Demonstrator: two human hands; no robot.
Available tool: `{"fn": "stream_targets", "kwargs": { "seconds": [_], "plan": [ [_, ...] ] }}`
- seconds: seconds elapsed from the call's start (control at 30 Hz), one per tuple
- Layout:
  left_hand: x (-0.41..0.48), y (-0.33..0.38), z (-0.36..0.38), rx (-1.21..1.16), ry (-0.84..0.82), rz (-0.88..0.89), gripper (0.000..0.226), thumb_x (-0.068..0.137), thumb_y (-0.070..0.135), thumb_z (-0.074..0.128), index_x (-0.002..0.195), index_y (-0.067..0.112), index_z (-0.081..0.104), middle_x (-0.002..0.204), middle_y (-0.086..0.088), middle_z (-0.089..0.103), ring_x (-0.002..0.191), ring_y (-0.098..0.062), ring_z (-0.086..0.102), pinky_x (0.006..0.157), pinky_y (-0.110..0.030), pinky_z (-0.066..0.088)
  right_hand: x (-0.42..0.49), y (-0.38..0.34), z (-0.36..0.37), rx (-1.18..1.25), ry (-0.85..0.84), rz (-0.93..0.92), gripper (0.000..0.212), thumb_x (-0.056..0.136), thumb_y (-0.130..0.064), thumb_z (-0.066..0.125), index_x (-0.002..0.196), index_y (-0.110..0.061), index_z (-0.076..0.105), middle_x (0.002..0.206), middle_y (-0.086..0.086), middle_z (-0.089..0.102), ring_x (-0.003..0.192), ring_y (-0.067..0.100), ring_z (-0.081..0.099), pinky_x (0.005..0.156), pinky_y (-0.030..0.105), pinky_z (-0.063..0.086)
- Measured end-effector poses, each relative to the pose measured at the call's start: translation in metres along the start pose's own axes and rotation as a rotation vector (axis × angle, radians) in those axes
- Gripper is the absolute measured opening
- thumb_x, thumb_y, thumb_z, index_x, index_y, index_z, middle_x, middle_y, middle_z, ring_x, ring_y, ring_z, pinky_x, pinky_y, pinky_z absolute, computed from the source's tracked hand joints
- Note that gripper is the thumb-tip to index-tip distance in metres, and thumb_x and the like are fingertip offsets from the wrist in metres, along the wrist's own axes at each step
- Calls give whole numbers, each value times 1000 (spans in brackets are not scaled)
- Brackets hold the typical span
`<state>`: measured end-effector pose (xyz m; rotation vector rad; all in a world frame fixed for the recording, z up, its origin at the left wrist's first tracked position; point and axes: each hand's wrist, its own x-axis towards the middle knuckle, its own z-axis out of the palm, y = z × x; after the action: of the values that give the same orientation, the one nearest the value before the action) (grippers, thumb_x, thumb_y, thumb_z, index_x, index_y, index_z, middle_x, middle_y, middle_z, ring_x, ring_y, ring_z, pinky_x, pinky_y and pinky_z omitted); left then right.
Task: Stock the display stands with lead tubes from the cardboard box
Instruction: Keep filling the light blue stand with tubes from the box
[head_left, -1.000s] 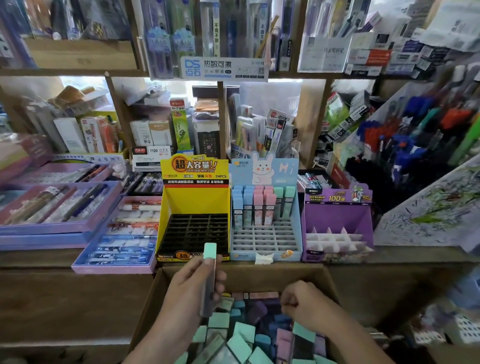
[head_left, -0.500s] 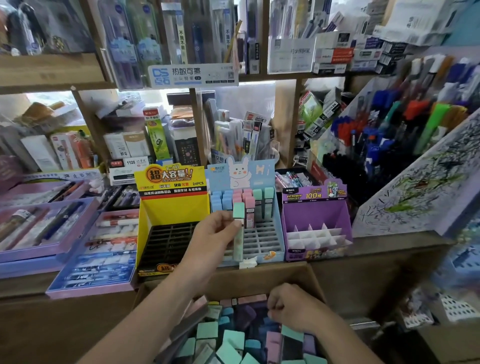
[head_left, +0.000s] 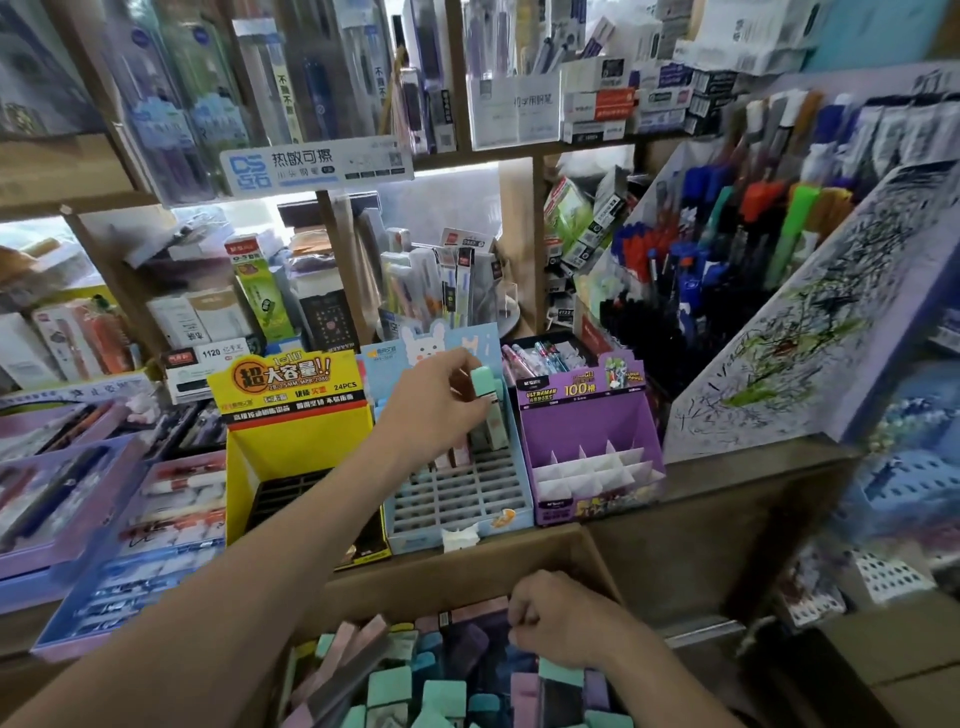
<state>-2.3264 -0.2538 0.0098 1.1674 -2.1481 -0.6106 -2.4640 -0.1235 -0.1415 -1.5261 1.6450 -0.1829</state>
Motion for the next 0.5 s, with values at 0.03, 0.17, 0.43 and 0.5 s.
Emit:
{"fn": "stream_targets", "kwargs": {
  "seconds": [0.03,0.17,0.43,0.5],
  "plan": [
    [3,1,1,60,-4,24,13,83,18,75,88,25,64,85,3,71,76,-18,70,60,-23,54,1,0,0,-2,-2,-6,11,97,-22,66,90,-30,65,100,-9,65,97,11,63,86,30,53],
    [13,3,3,219,-4,81,9,84,20,71,93,22,69,87,3,71,82,-18,66,71,-30,55,3,3,-1,0,2,-25,3,97,-24,67,96,-27,66,102,-9,65,97,11,63,89,31,54],
    [23,-8,11,336,-60,84,15,88,24,70,99,16,74,89,-4,72,88,-25,64,79,-39,56,5,7,1,2,24,-33,19,94,-29,70,110,-19,72,114,-2,71,101,14,67,96,38,57],
    [24,-11,12,373,-44,87,15,88,26,69,100,18,74,91,-5,73,93,-27,61,83,-41,53,6,7,1,5,24,-32,18,94,-29,70,109,-20,72,114,-2,71,101,14,67,96,37,57]
  ]
}}
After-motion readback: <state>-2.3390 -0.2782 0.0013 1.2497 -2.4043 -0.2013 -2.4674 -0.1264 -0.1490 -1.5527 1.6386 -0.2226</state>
